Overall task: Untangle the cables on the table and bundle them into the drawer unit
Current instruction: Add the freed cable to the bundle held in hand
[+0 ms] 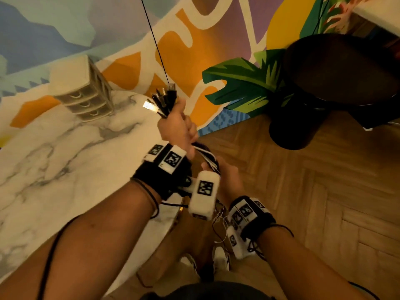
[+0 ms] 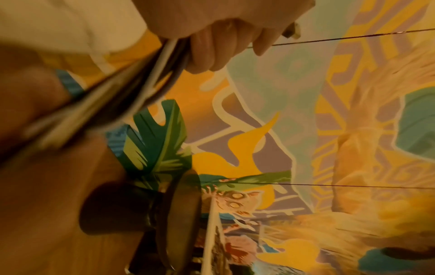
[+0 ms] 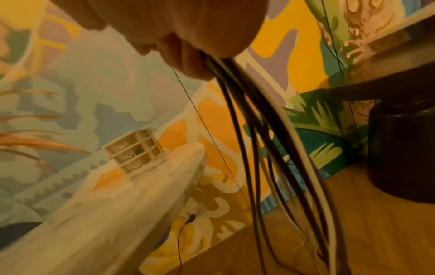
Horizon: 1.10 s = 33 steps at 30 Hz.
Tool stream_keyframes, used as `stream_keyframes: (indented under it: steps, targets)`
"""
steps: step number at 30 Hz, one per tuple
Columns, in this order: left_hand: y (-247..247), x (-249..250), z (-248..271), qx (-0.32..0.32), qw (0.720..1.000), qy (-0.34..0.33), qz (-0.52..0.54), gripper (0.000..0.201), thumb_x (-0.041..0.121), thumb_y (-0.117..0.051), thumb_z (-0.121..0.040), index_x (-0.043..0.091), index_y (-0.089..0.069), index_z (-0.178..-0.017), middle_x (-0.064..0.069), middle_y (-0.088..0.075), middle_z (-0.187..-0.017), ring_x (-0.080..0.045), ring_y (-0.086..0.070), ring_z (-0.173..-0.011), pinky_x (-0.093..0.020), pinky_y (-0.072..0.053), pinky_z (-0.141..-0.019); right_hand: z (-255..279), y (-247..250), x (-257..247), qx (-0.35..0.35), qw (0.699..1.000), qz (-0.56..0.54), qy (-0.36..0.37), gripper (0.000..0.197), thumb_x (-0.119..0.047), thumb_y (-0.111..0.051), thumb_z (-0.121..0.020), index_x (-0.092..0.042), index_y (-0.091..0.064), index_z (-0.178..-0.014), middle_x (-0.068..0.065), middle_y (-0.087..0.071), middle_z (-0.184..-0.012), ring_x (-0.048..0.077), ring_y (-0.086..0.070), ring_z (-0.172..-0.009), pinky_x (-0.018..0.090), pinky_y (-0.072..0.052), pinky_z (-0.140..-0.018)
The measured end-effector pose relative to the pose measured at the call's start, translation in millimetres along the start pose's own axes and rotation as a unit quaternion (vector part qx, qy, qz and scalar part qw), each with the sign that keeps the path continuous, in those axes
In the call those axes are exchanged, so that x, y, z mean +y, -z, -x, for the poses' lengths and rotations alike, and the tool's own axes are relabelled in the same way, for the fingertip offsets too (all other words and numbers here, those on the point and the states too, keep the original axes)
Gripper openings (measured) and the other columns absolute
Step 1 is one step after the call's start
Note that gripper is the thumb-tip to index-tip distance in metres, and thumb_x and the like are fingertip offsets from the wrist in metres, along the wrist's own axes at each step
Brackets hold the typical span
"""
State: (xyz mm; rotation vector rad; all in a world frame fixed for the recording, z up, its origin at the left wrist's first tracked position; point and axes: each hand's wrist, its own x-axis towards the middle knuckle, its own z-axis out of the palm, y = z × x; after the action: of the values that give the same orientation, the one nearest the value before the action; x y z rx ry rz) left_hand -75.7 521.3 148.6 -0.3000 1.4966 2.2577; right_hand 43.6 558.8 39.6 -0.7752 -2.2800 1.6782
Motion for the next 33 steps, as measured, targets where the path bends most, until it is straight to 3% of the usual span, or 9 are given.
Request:
stream_keyframes:
  steps: [4,7,13,17,19,21,24,27,33]
  targets:
    - [32,10,-28,0.017,0.999,0.007,-0.042,0.05,0.035,-0.056,-0.091,0.023,-0.032,-0.049,0.007,-0.021,-0.036,-0.009,-0.016,-0.029,-0.012,-0.014,-0.036,12,11,21,-0.094,0.986,0.136,0.011,0.03,-0.049,-0.048,-0.092,-0.028,-0.052,-0.071,-0.01,-0.051,-0.056,0.002,-0.045,-0.047,0.019,-0.034,-0.05]
    - [43,13,-41,0.011,0.999,0.018,-0.042,0.054,0.041,-0.053,-0.092,0.023,-0.029,-0.047,0.007,-0.019,-0.035,-0.009,-0.015,-0.028,-0.011,-0.015,-0.036,16,19,16,-0.117,0.991,0.059,0.025,0.037,-0.039,-0.047,-0.095,-0.027,-0.044,-0.06,-0.015,-0.041,-0.044,0.001,-0.038,-0.041,0.013,-0.029,-0.046]
    - [47,17,-13,-0.223,0.973,-0.005,-0.061,0.054,0.035,-0.051,-0.092,0.019,-0.029,-0.045,0.004,-0.021,-0.035,-0.012,-0.017,-0.031,-0.018,-0.02,-0.036,10,40,9,-0.115,0.985,-0.094,-0.082,0.049,-0.055,-0.04,-0.087,-0.029,-0.044,-0.046,-0.012,-0.031,-0.044,0.006,-0.024,-0.038,0.021,-0.021,-0.04]
    - [42,26,4,-0.229,0.973,-0.007,-0.012,0.053,0.037,-0.046,-0.094,0.018,-0.027,-0.049,0.005,-0.02,-0.035,-0.011,-0.015,-0.03,-0.016,-0.018,-0.036,11,33,11,-0.09,0.994,-0.058,-0.03,0.031,-0.054,-0.045,-0.085,-0.03,-0.053,-0.067,-0.014,-0.046,-0.055,0.002,-0.039,-0.047,0.022,-0.033,-0.052]
    - [34,23,6,-0.184,0.982,-0.032,0.002,0.053,0.037,-0.046,-0.096,0.019,-0.027,-0.05,0.005,-0.019,-0.036,-0.01,-0.015,-0.03,-0.015,-0.016,-0.036,15,25,6,-0.056,0.998,-0.004,0.007,0.022,-0.051,-0.054,-0.085,-0.032,-0.056,-0.095,-0.018,-0.058,-0.083,-0.007,-0.053,-0.069,0.016,-0.04,-0.064]
    - [26,16,11,-0.141,0.988,-0.055,-0.006,0.054,0.036,-0.048,-0.096,0.019,-0.026,-0.049,0.004,-0.02,-0.036,-0.011,-0.015,-0.029,-0.015,-0.016,-0.036,18,13,-3,0.004,0.997,0.043,0.067,0.044,-0.04,-0.063,-0.086,-0.03,-0.046,-0.125,-0.02,-0.053,-0.118,-0.013,-0.05,-0.103,0.008,-0.042,-0.08]
    - [16,3,18,-0.09,0.994,-0.054,0.003,0.057,0.034,-0.052,-0.095,0.019,-0.026,-0.046,0.004,-0.021,-0.035,-0.012,-0.016,-0.028,-0.014,-0.017,-0.036,19,-9,-29,0.006,0.993,-0.003,0.118,0.048,-0.02,-0.06,-0.09,-0.021,-0.041,-0.134,-0.004,-0.05,-0.132,0.007,-0.05,-0.118,0.016,-0.041,-0.096]
    - [12,2,16,-0.08,0.996,-0.041,0.015,0.055,0.035,-0.052,-0.094,0.017,-0.024,-0.051,0.004,-0.021,-0.035,-0.012,-0.016,-0.027,-0.013,-0.017,-0.036,9,-27,-44,-0.009,0.995,-0.095,-0.012,0.03,-0.009,-0.052,-0.094,-0.008,-0.051,-0.124,0.012,-0.06,-0.118,0.027,-0.057,-0.109,0.026,-0.045,-0.087]
    - [21,5,0,-0.111,0.993,0.006,0.027,0.054,0.039,-0.049,-0.094,0.019,-0.022,-0.052,0.005,-0.018,-0.036,-0.01,-0.014,-0.028,-0.013,-0.014,-0.034,-7,-24,-39,0.012,0.995,-0.042,0.086,0.012,-0.017,-0.059,-0.092,-0.009,-0.064,-0.085,0.003,-0.066,-0.07,0.007,-0.061,-0.061,0.019,-0.046,-0.054]
